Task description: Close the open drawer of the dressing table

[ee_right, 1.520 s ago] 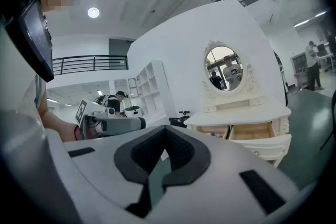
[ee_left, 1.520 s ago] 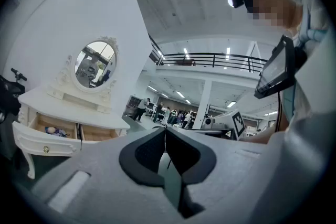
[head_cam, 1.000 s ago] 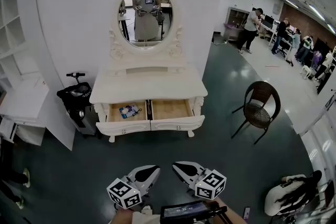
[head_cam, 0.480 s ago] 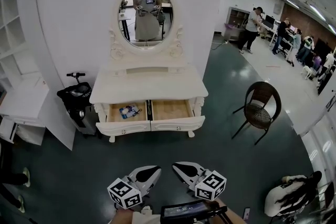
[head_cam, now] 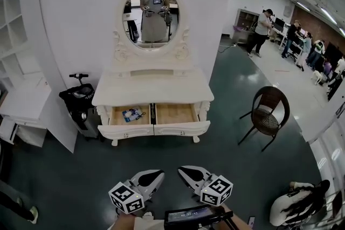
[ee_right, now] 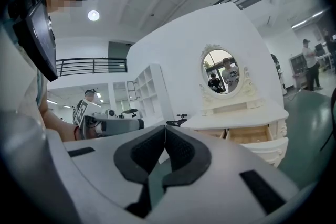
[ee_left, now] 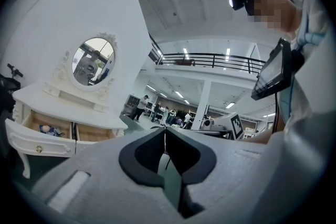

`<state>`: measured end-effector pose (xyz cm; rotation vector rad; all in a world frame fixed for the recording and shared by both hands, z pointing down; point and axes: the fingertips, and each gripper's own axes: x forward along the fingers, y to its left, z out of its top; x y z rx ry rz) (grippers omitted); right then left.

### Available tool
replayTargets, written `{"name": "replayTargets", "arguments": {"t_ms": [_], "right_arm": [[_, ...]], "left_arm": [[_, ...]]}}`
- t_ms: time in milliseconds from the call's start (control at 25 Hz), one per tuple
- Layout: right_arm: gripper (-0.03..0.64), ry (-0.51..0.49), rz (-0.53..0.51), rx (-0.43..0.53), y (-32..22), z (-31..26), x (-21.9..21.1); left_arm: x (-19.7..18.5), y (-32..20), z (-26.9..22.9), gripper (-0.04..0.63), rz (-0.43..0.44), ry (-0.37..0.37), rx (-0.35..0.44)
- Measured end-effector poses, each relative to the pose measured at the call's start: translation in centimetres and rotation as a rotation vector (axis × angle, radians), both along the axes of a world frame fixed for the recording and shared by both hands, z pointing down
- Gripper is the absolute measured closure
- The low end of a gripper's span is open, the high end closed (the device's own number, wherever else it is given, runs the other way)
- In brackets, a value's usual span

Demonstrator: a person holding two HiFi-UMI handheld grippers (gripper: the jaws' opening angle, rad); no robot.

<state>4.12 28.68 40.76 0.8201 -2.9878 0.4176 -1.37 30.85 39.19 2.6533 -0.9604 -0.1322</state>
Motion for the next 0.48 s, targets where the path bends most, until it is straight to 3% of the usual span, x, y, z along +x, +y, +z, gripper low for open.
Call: {"name": "replayTargets", "arguments": {"t_ms": [480], "right_arm": [[0.601,0.007,-0.021,-0.017,-2.8,0.9,0.8]], "left_arm": [[-0.2,-2.4,0.7,0.588,-0.050,-0.002,-0.002]]}}
